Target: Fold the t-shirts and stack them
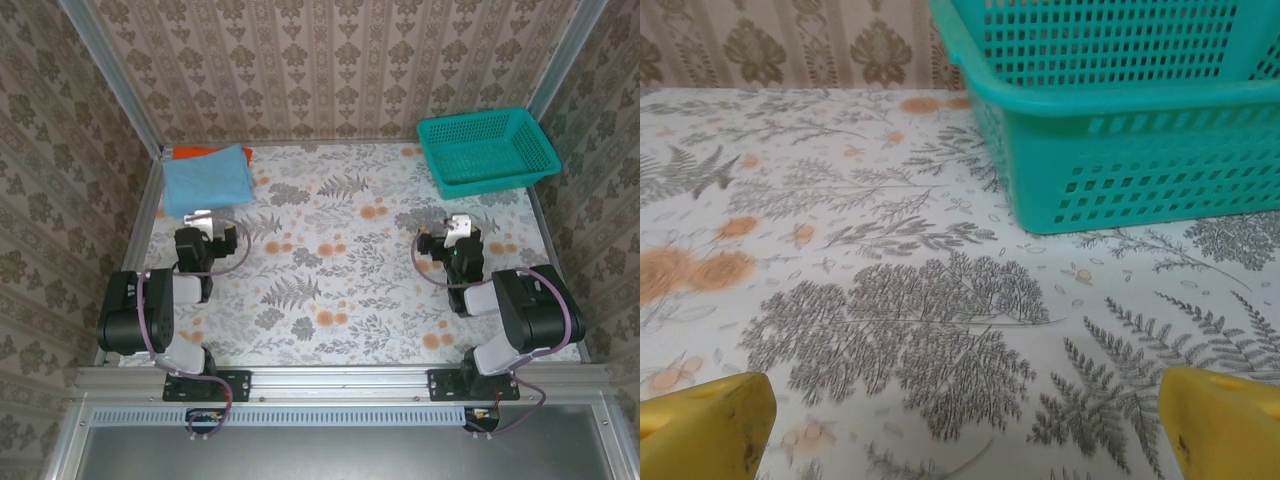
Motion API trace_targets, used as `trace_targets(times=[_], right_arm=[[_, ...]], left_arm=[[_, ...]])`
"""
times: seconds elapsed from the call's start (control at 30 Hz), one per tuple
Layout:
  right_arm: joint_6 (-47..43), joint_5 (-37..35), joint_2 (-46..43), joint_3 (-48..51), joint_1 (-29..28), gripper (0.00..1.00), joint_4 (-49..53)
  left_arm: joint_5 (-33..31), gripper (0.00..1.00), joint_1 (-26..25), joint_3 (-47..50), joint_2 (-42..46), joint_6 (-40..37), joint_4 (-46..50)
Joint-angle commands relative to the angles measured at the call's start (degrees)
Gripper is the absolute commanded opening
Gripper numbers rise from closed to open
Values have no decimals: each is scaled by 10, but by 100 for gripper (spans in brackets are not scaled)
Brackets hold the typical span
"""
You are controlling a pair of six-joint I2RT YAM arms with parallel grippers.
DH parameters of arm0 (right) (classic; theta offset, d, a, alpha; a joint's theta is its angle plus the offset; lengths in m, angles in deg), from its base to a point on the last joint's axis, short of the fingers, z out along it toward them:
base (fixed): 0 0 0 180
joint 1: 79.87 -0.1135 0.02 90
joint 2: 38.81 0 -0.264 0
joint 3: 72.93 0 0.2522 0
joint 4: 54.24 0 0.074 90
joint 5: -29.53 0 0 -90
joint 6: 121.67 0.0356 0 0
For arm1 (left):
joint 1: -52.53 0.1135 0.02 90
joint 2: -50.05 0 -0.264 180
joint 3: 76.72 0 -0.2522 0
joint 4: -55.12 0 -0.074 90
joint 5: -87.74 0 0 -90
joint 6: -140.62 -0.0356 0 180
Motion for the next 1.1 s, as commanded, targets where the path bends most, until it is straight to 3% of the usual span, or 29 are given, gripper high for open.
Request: trace_targets(times=[0.0,1.07], right_arm=[[32,-2,-6,-53,22,100,91],[27,-4,-7,-50,20,100,87]], left_arm=[[5,100,-2,-14,-1,-13,6],[-2,100,-8,-10,-1,-17,0]])
